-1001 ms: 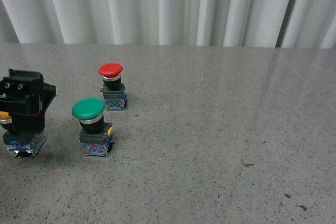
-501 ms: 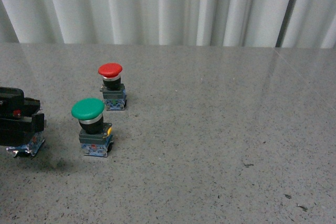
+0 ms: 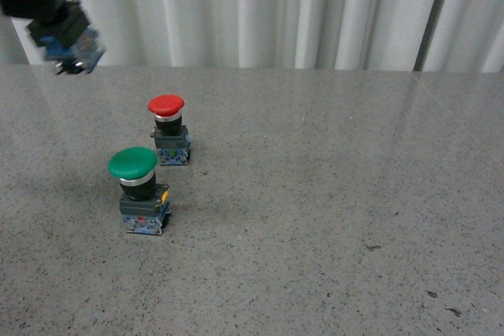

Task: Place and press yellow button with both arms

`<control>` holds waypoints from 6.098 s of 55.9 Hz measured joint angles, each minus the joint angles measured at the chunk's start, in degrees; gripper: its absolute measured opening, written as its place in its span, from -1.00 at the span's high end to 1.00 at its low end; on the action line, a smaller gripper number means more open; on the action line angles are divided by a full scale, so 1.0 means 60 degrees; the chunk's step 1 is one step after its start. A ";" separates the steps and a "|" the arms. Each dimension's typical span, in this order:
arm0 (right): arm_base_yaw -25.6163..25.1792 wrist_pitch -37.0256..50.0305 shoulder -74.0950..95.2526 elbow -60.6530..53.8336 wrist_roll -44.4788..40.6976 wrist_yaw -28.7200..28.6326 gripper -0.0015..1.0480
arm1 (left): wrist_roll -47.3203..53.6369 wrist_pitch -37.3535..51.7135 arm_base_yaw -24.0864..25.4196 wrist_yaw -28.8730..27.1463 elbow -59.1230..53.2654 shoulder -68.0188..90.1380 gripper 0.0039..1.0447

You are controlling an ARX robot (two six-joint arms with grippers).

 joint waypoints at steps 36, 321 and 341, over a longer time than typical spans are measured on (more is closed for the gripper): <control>0.0000 0.0000 0.0000 0.0000 0.0000 0.0000 -0.87 | -0.1723 -0.0098 -0.2809 -0.1341 0.2080 0.3876 0.37; 0.5319 0.5169 1.6076 0.7202 0.1013 0.0091 0.96 | -0.0514 -0.3672 0.2812 0.1049 -0.6932 -1.2429 -0.88; 0.5315 0.5016 1.6265 0.7235 0.1005 0.0015 0.96 | -0.0514 -0.3672 0.2812 0.1049 -0.6932 -1.2429 -0.88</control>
